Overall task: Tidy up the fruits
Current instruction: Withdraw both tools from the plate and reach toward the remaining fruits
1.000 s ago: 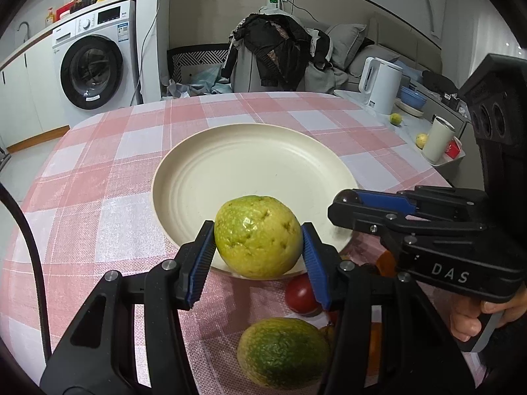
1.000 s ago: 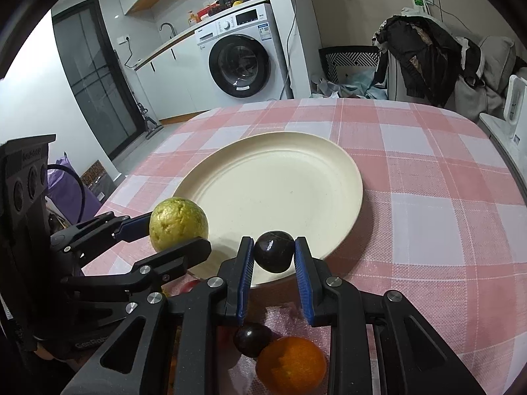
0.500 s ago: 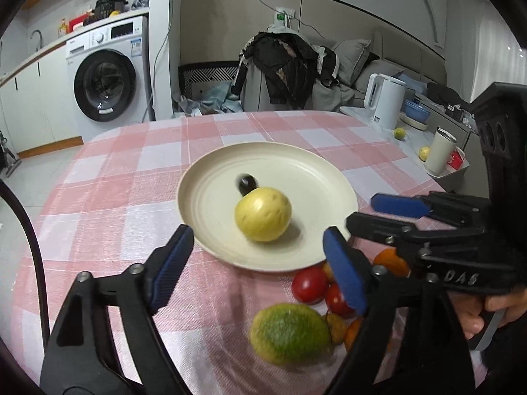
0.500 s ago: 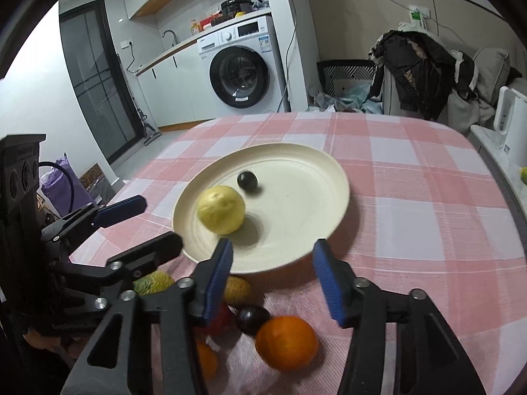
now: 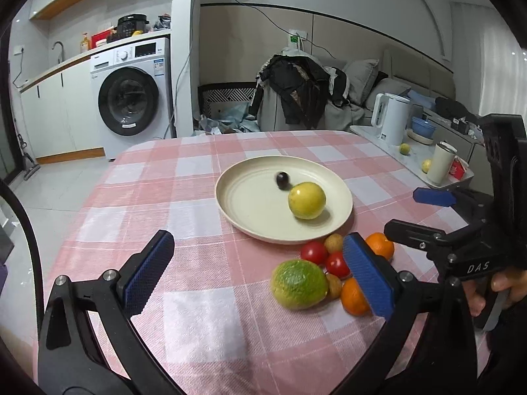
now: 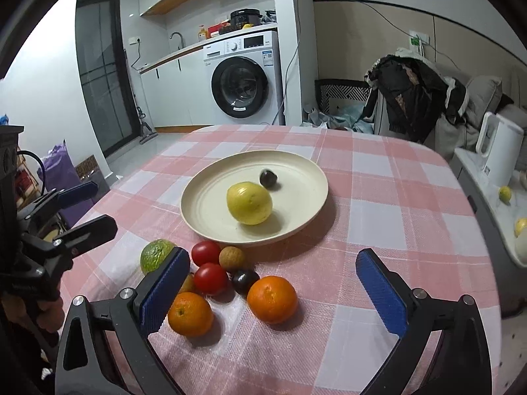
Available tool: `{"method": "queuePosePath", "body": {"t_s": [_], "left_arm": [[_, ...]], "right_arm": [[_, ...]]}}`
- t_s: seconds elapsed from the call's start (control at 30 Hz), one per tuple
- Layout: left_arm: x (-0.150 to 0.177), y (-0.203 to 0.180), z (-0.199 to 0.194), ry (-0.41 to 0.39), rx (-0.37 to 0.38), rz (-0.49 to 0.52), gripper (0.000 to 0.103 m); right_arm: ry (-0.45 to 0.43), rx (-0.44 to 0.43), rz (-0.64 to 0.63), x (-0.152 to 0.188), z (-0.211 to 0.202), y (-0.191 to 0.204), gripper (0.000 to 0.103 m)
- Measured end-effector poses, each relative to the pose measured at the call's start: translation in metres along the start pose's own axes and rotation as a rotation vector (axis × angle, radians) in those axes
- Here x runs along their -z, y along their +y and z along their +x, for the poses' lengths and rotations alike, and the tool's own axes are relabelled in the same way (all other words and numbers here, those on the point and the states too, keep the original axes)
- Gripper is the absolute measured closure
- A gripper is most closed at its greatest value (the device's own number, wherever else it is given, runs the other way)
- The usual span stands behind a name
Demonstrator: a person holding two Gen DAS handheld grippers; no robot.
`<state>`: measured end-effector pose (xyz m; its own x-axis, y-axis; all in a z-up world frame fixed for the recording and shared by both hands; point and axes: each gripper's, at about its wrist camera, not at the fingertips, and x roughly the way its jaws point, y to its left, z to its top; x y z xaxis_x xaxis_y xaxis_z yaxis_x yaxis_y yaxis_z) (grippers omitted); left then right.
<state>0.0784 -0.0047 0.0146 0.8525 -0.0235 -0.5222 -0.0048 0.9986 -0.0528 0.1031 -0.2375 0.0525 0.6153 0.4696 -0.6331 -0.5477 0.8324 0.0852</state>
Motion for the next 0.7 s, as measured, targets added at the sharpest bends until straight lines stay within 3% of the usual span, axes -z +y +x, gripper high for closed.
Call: {"method": "queuePosePath", "body": {"t_s": [0.3, 0.7], "left_arm": [[0.008, -0.002, -0.015, 0.01, -0.001, 0.021, 0.001], [0.016, -0.006, 0.012, 0.088, 0.041, 0.037, 0.001]], "right_arm": [[0.022, 0.039, -0.065, 0.008, -0.004, 0.007, 0.0], [0.079, 0.063, -0.059, 0.016, 0.01, 0.0, 0.0]]}}
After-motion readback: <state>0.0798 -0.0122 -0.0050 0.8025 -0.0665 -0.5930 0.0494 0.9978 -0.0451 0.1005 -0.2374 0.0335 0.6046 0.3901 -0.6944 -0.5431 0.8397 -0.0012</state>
